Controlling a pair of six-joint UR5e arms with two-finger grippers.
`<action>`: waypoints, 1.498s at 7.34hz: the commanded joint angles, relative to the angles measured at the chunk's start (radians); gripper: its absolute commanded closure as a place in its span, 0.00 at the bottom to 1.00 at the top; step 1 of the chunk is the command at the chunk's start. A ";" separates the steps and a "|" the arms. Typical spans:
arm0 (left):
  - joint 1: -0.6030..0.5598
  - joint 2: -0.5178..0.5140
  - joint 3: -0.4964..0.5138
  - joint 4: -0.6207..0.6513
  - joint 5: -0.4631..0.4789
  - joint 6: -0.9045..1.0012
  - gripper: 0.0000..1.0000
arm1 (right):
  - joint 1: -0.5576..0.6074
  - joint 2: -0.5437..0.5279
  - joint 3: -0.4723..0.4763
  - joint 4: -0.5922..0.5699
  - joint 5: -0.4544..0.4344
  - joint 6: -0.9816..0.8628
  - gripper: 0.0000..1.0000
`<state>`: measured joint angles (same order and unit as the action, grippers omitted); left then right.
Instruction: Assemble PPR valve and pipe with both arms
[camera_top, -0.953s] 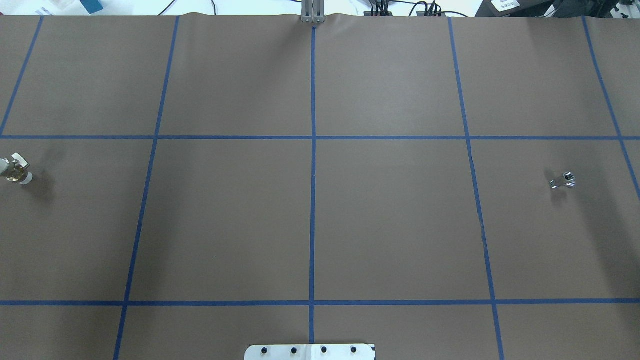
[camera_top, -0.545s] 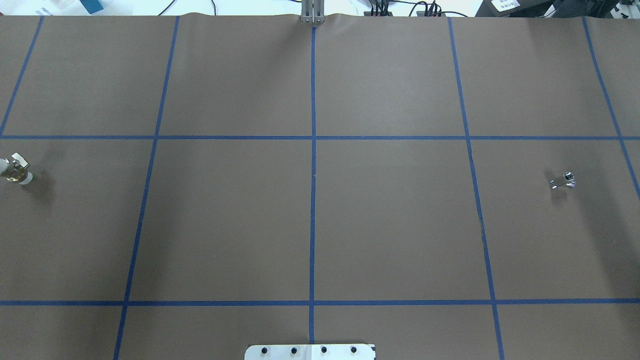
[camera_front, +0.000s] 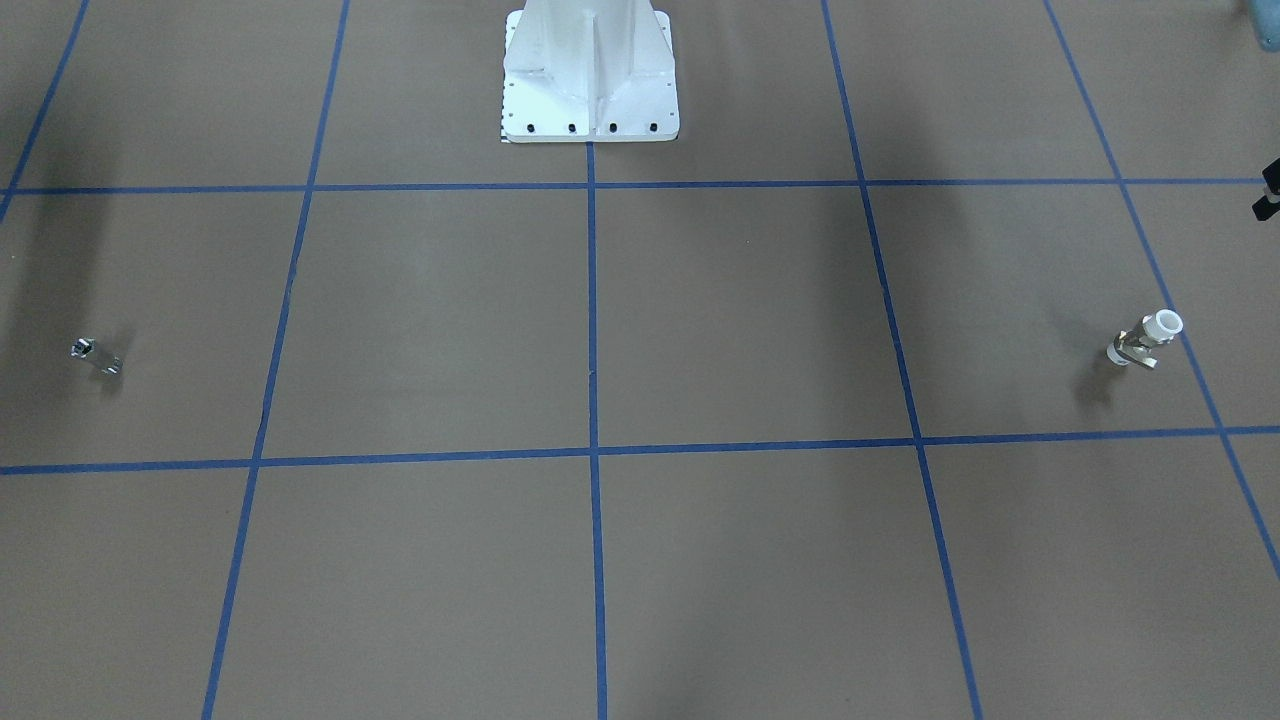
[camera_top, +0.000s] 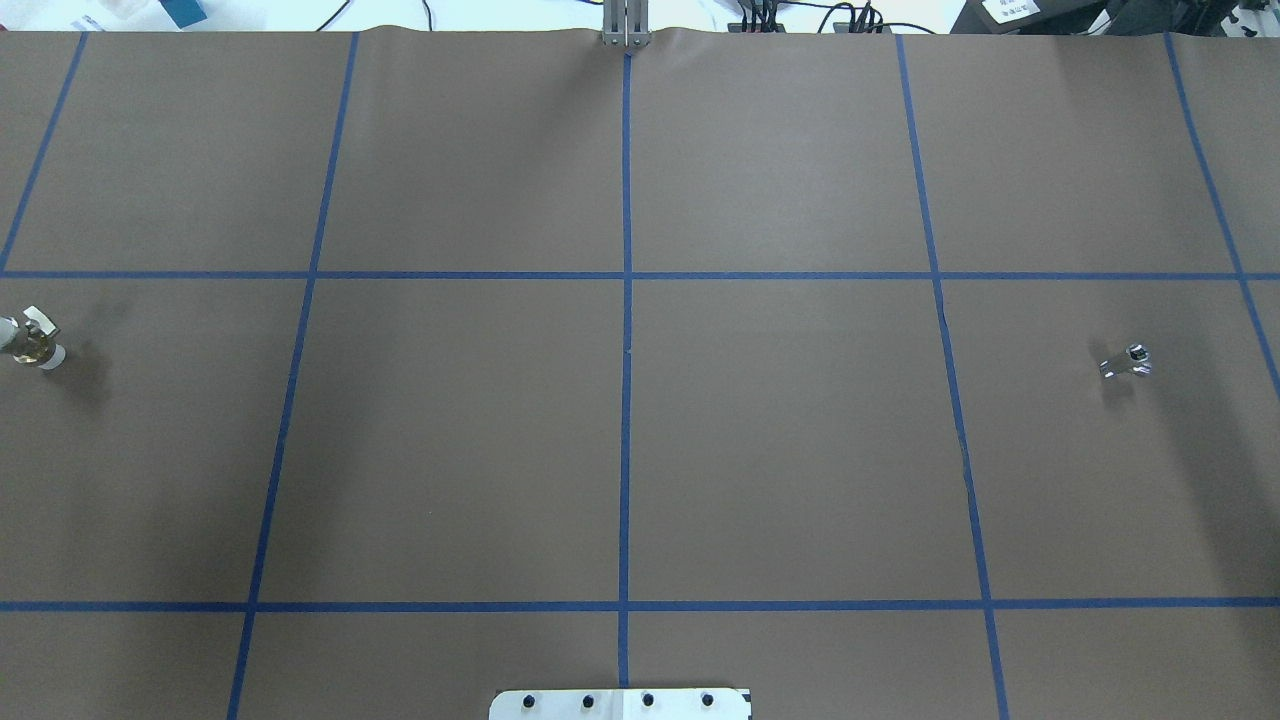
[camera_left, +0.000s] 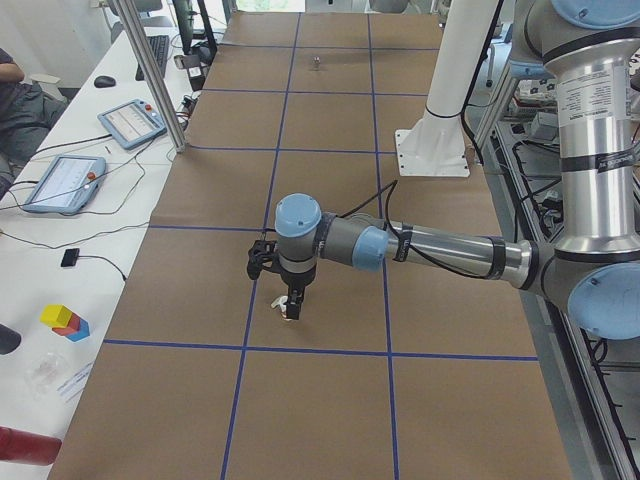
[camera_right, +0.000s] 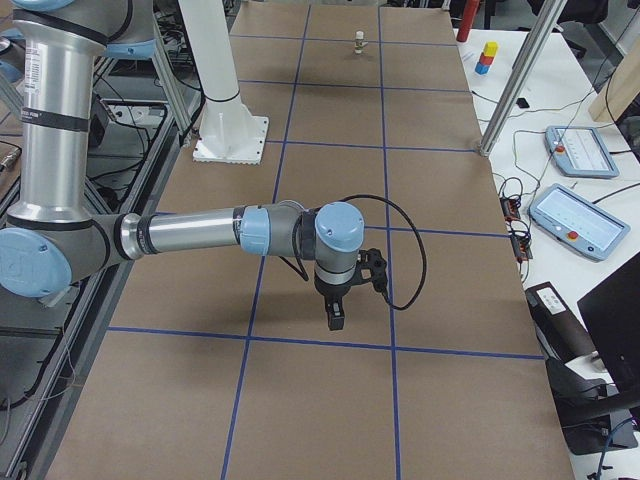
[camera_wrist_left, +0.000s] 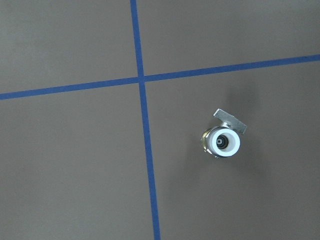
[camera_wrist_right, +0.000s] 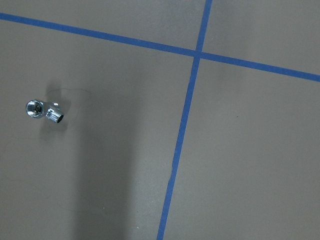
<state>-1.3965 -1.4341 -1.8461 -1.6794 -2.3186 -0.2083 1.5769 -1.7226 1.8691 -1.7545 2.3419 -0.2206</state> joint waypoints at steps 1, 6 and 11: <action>0.094 -0.072 0.133 -0.124 0.001 -0.046 0.00 | 0.000 0.000 -0.002 0.001 0.000 0.001 0.00; 0.189 -0.138 0.296 -0.244 0.005 -0.080 0.03 | 0.000 0.000 -0.004 0.001 0.000 0.000 0.00; 0.189 -0.155 0.327 -0.267 0.005 -0.083 0.32 | 0.000 0.000 -0.004 0.001 0.000 0.001 0.00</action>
<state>-1.2073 -1.5909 -1.5197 -1.9459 -2.3136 -0.2903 1.5769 -1.7227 1.8653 -1.7534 2.3424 -0.2206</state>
